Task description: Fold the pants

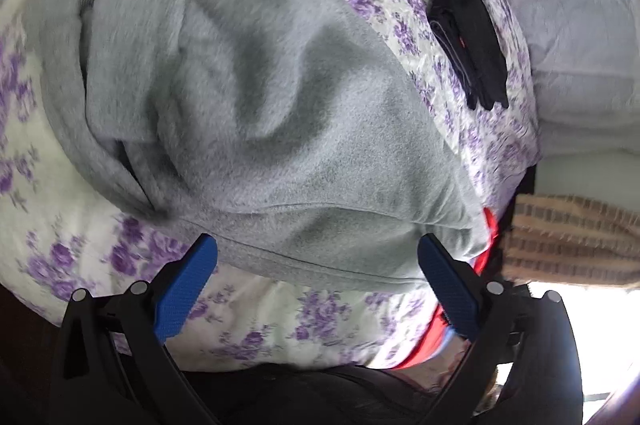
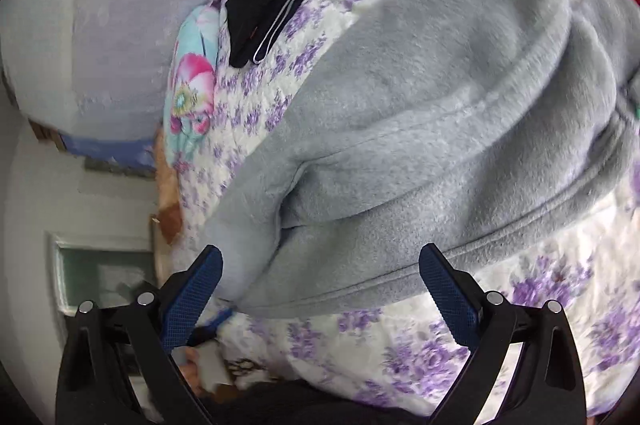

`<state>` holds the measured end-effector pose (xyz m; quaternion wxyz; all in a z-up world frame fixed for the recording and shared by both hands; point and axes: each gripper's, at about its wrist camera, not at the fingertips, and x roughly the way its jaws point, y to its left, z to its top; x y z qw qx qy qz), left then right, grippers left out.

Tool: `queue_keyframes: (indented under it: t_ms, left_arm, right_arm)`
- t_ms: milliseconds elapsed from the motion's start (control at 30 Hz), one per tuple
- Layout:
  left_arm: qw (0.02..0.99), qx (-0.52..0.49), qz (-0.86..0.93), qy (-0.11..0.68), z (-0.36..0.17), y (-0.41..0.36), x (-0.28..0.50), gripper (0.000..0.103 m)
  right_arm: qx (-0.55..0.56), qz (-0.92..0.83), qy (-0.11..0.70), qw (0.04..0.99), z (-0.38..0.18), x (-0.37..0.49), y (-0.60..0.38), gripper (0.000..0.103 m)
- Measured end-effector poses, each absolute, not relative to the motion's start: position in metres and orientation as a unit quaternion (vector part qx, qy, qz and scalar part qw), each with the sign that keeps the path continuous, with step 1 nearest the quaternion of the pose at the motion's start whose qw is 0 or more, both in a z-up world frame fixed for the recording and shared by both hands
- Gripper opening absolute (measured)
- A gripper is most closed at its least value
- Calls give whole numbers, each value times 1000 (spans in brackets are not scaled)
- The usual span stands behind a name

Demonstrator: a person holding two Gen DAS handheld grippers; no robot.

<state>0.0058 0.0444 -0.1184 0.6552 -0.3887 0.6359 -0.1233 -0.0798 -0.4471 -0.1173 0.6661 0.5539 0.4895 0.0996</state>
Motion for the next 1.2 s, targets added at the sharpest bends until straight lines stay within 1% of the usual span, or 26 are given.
queue_keyframes:
  t_ms: [67,167,267,367,467,533,633,700,800,833,867,900,933,967,1000,1033,1100,1133,1167,1200]
  left_arm:
    - [633,-450,-106,620,-130,54,2,98]
    - [619,-510,-77,593,-141,67,2,98]
    - [619,-531,-47,577,-144,66,5,98]
    - [638,-522,-20,565,-140,62,15,98]
    - [655,-552,-9,516,-122,69,22,98]
    - [678,-536,-14,502,-100,65,39,98]
    - [723,-464,-27,510,-75,49,70,98]
    - [730,-431,-29,530,-75,39,87,98]
    - [710,-428,-25,558,-90,38,96,97]
    - [706,-436,-29,558,-96,43,92,92]
    - [700,-442,-32,559,-99,47,93,83]
    - [694,-444,-33,565,-101,52,91,63]
    - [690,-447,-39,569,-101,57,91,48]
    - [688,-451,-48,567,-98,62,95,40]
    - [690,-450,-56,564,-93,64,100,27]
    - [695,-446,-63,561,-85,65,106,21]
    - [706,-442,-86,546,-66,66,124,21]
    - [714,-438,-93,538,-56,65,132,21]
    - [722,-434,-98,529,-48,65,138,22]
    - [730,-432,-101,521,-41,65,144,21]
  right_arm:
    - [612,92,481,621,-133,-85,-461,99]
    - [592,84,491,633,-131,-83,-472,99]
    - [571,103,502,642,-126,-76,-476,99]
    - [552,116,512,648,-128,-69,-487,99]
    - [540,120,515,655,-128,-64,-501,99]
    - [528,124,515,664,-126,-58,-510,99]
    - [500,121,514,686,-121,-43,-522,99]
    - [516,116,500,686,-123,-40,-532,99]
    - [553,90,470,682,-130,-44,-543,99]
    - [562,77,459,684,-131,-48,-547,99]
    - [573,62,447,685,-131,-52,-551,99]
    - [586,52,430,685,-130,-57,-554,99]
    - [596,46,412,688,-128,-61,-557,99]
    - [597,39,400,694,-125,-61,-560,99]
    - [590,34,395,703,-122,-59,-562,99]
    - [578,33,399,711,-120,-53,-563,97]
    - [548,27,422,722,-120,-39,-563,90]
    - [539,25,429,724,-122,-35,-563,82]
    - [535,25,434,724,-124,-30,-562,68]
    - [536,28,435,723,-126,-28,-564,55]
